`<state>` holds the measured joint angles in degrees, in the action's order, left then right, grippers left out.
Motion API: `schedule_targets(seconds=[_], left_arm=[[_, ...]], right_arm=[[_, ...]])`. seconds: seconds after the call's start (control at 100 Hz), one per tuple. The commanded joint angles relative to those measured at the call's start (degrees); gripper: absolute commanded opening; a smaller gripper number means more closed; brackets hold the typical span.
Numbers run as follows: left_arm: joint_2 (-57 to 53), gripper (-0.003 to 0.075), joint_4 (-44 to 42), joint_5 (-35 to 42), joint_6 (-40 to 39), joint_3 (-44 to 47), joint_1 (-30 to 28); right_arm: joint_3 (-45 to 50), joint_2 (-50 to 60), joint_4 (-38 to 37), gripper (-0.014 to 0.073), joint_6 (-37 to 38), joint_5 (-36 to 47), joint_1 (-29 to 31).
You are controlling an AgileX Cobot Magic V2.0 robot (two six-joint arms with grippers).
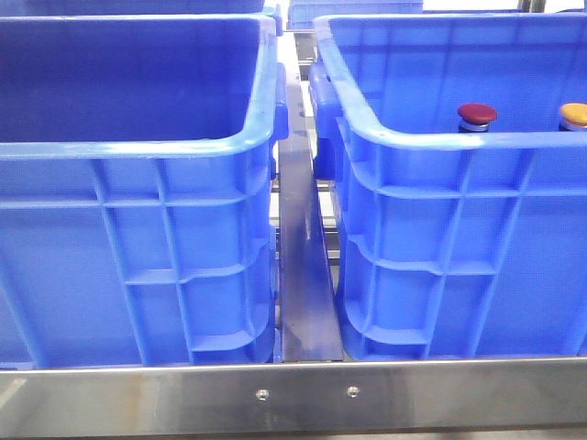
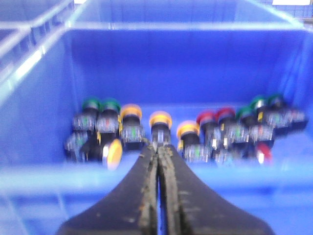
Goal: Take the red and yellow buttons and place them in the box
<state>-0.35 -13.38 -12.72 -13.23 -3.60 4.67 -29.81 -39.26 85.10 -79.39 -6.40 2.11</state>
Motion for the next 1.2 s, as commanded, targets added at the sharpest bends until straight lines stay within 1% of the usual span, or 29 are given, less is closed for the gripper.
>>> schedule_targets(seconds=[0.0, 0.17, 0.3, 0.38, 0.47, 1.19], left_arm=[[-1.6, -0.0019, 0.0, 6.0, -0.4, 0.2, -0.1], [-1.6, -0.0019, 0.9, 10.4, 0.7, 2.7, -0.5], [-1.6, -0.0019, 7.1, 13.2, 8.4, 4.3, -0.5], [-1.6, -0.0019, 9.6, 14.5, 10.7, 5.3, -0.5], [-1.6, -0.0019, 9.6, 16.2, 10.7, 6.2, -0.5], [-1.6, -0.0019, 9.1, 16.3, 10.7, 6.2, -0.5]], right_arm=[[-1.4, 0.4, 0.7, -0.0069, -0.6, -0.3, 0.3], [-1.3, 0.4, 0.7, -0.0069, -0.6, -0.4, 0.3], [-1.3, 0.4, 0.7, -0.0069, -0.6, -0.4, 0.3], [-1.3, 0.4, 0.7, -0.0069, -0.6, -0.4, 0.3], [-1.3, 0.4, 0.7, -0.0069, -0.6, -0.4, 0.3], [-1.3, 0.4, 0.7, -0.0069, -0.6, -0.4, 0.3]])
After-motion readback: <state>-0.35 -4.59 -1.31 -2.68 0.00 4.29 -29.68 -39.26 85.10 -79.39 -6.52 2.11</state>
